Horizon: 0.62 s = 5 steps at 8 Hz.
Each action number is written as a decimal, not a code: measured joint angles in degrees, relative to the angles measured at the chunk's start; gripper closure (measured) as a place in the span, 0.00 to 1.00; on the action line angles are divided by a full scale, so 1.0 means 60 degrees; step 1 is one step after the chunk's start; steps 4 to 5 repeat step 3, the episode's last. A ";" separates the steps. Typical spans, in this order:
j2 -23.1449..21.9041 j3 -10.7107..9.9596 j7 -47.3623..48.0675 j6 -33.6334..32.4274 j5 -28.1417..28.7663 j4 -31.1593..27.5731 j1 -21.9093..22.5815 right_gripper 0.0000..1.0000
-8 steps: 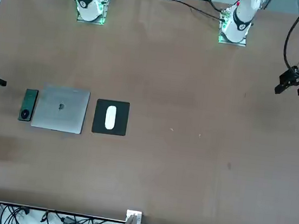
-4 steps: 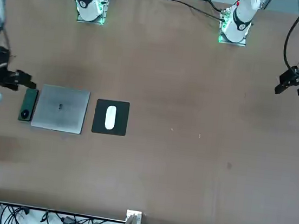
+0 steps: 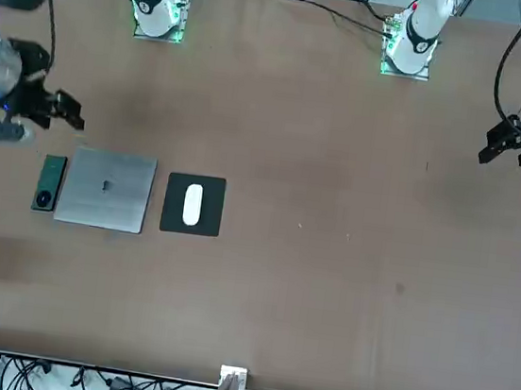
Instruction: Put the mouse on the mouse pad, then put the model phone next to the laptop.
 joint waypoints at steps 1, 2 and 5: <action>-0.0383 -0.0014 -0.0025 -0.0085 -0.0044 -0.0269 -0.0200 0.00; -0.0553 -0.0012 -0.0027 -0.0115 -0.0058 -0.0380 -0.0289 0.00; -0.0578 -0.0005 -0.0013 -0.0113 -0.0059 -0.0392 -0.0363 0.00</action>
